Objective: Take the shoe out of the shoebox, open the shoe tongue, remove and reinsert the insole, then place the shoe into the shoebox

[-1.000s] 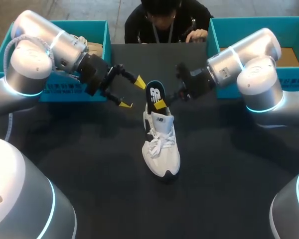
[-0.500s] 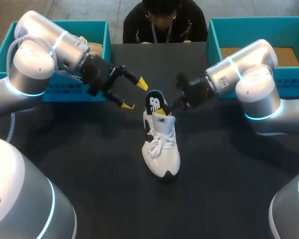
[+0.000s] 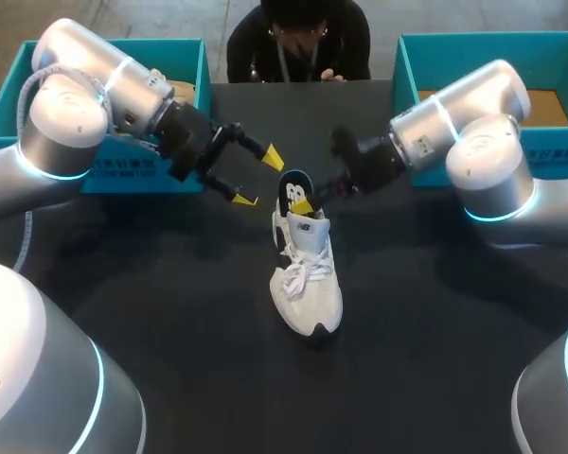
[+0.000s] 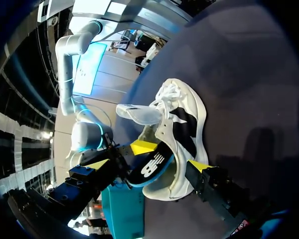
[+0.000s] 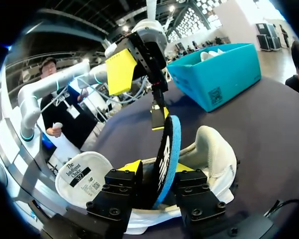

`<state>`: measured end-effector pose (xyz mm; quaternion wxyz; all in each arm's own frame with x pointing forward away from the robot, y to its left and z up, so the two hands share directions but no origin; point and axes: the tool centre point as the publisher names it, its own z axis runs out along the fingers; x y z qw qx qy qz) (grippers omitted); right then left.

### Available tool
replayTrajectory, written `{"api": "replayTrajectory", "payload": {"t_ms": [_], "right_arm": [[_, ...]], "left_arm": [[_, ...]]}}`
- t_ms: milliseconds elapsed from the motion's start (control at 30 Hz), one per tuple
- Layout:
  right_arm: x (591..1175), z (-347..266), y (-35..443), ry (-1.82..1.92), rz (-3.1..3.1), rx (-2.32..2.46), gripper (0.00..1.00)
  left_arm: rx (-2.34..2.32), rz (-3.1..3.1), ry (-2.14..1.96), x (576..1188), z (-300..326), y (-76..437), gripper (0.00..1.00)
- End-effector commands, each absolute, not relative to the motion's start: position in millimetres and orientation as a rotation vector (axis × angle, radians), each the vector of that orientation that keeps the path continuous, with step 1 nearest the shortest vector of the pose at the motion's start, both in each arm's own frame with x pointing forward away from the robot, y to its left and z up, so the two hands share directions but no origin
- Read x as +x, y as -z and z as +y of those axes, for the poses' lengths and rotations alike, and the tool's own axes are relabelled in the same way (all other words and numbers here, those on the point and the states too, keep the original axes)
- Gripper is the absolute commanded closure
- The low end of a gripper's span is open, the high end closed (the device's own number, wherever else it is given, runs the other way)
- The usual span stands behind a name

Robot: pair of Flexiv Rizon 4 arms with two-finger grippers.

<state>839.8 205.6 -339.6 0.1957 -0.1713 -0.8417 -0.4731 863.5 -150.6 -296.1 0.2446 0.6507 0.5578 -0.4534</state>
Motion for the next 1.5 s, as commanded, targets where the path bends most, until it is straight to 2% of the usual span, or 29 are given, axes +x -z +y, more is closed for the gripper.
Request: {"api": "replayTrajectory", "payload": {"t_ms": [33, 100, 200, 233, 300, 933, 967, 1033, 1100, 1233, 1500], "right_arm": [[842, 204, 329, 1.316, -2.379, -0.48, 0.66], [844, 204, 329, 1.322, -2.38, -0.48, 0.69], [847, 205, 332, 1.327, -2.375, -0.48, 0.79], [848, 205, 333, 1.327, -2.372, -0.479, 0.84], [850, 206, 337, 1.33, -2.36, -0.479, 1.0], [827, 207, 361, 1.24, -2.292, -0.535, 1.0], [828, 207, 359, 1.244, -2.295, -0.533, 0.95], [830, 207, 355, 1.254, -2.311, -0.529, 0.67], [833, 208, 350, 1.259, -2.332, -0.524, 0.57], [836, 207, 341, 1.264, -2.363, -0.515, 0.53], [841, 206, 328, 1.272, -2.401, -0.498, 0.56]], "left_arm": [[1.773, 1.525, 1.236, 862, -148, 296, 0.0], [1.769, 1.527, 1.237, 861, -148, 297, 0.0], [1.765, 1.529, 1.24, 860, -147, 298, 0.0], [1.764, 1.53, 1.241, 860, -147, 298, 0.0], [1.763, 1.529, 1.243, 860, -148, 299, 0.0], [1.76, 1.53, 1.255, 857, -149, 301, 0.0], [1.76, 1.53, 1.256, 857, -149, 301, 0.0], [1.761, 1.528, 1.256, 857, -150, 301, 0.0], [1.761, 1.527, 1.256, 856, -150, 301, 0.0], [1.763, 1.525, 1.255, 856, -150, 300, 0.0], [1.759, 1.525, 1.253, 855, -148, 300, 0.0]]}}
